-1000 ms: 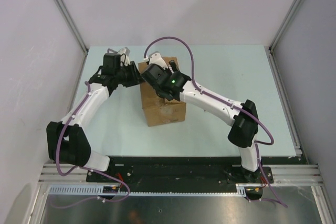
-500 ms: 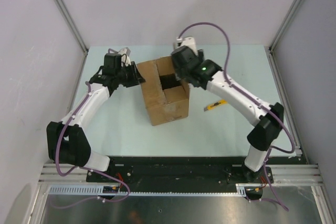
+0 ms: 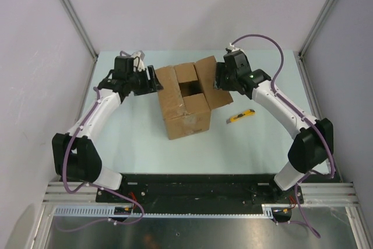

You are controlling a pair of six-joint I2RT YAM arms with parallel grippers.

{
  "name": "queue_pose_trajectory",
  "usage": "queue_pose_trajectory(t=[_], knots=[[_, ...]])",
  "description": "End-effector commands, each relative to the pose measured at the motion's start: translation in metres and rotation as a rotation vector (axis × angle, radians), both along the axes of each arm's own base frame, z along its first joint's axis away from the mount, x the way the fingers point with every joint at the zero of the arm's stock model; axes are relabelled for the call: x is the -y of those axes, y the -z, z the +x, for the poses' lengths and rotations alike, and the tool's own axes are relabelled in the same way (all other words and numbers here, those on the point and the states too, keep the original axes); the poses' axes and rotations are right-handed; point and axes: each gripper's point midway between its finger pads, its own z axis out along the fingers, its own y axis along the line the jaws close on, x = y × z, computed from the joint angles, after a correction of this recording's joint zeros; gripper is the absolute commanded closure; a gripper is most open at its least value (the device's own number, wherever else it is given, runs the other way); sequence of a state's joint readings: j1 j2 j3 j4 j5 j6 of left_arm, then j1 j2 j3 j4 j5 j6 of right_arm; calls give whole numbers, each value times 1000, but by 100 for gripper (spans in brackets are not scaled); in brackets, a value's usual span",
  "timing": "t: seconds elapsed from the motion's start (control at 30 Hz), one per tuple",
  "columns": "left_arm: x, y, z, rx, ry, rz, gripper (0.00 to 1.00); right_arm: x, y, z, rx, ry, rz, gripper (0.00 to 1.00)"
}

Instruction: Unpack the express box

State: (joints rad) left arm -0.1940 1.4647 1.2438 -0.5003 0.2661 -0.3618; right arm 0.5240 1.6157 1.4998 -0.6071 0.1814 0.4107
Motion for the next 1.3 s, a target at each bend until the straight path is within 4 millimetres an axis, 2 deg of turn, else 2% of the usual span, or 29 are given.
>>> queue_pose_trajectory(t=[0.0,0.1,0.2,0.27,0.3,0.33,0.4,0.5,0.57,0.6,0.63,0.73,0.83,0.93,1.0,1.1,1.27], knots=[[8,-39,6,104,77,10,27,-40,5,-1,-13,-113,108,38],[12,-67,9,197,85,43,23,-49,16,0,-35,-133,126,38],[26,-94,7,275,118,56,19,-61,29,-3,-67,-168,145,38],[34,-102,8,309,136,80,17,-67,37,-6,-86,-184,152,39],[32,-104,14,324,109,121,17,-69,40,-7,-93,-187,151,39],[38,-102,13,330,106,159,18,-71,43,-9,-97,-193,151,39],[27,-94,18,313,25,262,19,-76,48,-13,-105,-207,152,39],[33,-75,17,248,33,358,20,-81,52,-17,-113,-218,151,39],[20,-60,19,209,-8,498,21,-83,52,-18,-110,-222,149,39],[26,-62,17,221,2,537,21,-83,55,-19,-114,-226,145,39],[20,-58,19,220,-13,618,22,-84,56,-19,-115,-227,144,39],[21,-59,18,229,-10,723,24,-83,59,-19,-119,-224,134,39],[22,-53,17,204,0,774,29,-79,62,-18,-125,-213,126,39],[17,-42,15,159,12,822,32,-75,65,-16,-128,-203,122,39],[7,-34,14,125,3,889,35,-73,65,-14,-128,-197,122,39],[-2,-37,14,123,-20,932,39,-72,67,-13,-136,-200,141,39],[-2,-56,16,152,-40,852,50,-72,65,-10,-137,-198,167,40]])
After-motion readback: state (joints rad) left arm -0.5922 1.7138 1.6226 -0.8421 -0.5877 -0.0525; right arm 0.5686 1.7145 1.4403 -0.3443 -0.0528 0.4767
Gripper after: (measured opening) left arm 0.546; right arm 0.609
